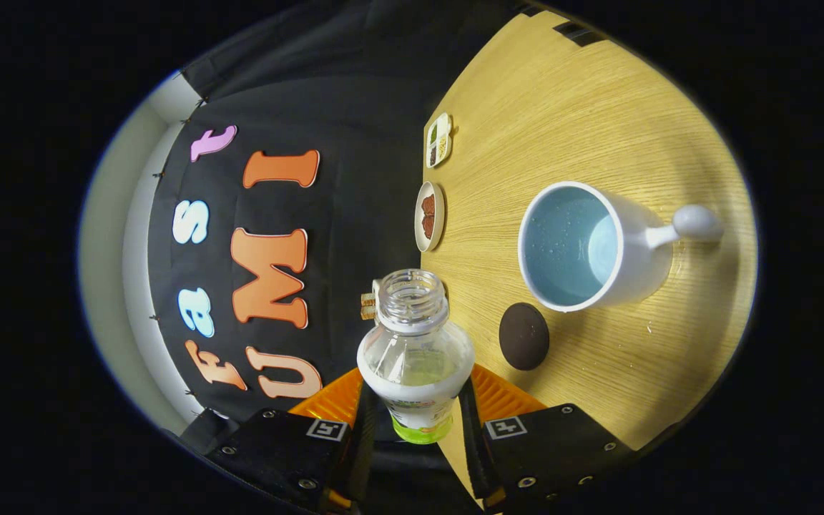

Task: Take the bottle from table, then pour the juice into the cup, finally place the bottle on the coaster

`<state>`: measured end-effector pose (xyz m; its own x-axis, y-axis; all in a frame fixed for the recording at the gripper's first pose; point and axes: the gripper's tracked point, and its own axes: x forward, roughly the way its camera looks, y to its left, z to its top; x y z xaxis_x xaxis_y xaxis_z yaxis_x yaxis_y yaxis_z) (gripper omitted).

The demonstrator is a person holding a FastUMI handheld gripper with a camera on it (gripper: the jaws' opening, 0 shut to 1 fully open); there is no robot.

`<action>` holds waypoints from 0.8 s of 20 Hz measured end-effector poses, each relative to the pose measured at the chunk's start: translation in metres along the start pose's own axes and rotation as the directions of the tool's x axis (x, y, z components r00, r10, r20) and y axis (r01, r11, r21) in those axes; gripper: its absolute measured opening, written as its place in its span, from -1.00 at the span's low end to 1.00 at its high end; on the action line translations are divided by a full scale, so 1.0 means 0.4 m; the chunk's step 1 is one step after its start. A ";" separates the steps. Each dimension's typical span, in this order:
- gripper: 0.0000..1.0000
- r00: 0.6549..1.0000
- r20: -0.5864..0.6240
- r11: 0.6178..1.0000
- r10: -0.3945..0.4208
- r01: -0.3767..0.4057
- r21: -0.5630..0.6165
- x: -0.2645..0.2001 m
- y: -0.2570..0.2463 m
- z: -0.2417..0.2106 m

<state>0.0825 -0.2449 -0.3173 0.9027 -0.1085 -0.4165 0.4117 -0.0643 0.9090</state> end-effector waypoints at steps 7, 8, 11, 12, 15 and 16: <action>0.11 1.000 -0.013 0.997 0.012 -0.011 0.074 0.001 0.004 -0.006; 0.10 1.000 -0.013 0.996 0.012 -0.011 0.084 -0.002 0.005 -0.005; 0.10 1.000 -0.010 0.995 0.011 -0.010 0.104 0.002 0.005 -0.002; 0.10 1.000 -0.012 0.994 0.009 -0.008 0.112 -0.004 0.004 -0.002; 0.10 1.000 -0.012 0.989 0.022 -0.020 0.148 -0.002 0.009 0.002; 0.10 1.000 -0.012 0.987 0.023 -0.021 0.159 -0.006 0.008 0.004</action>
<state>0.0813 -0.2463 -0.3134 0.9133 -0.0981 -0.3952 0.3677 -0.2185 0.9039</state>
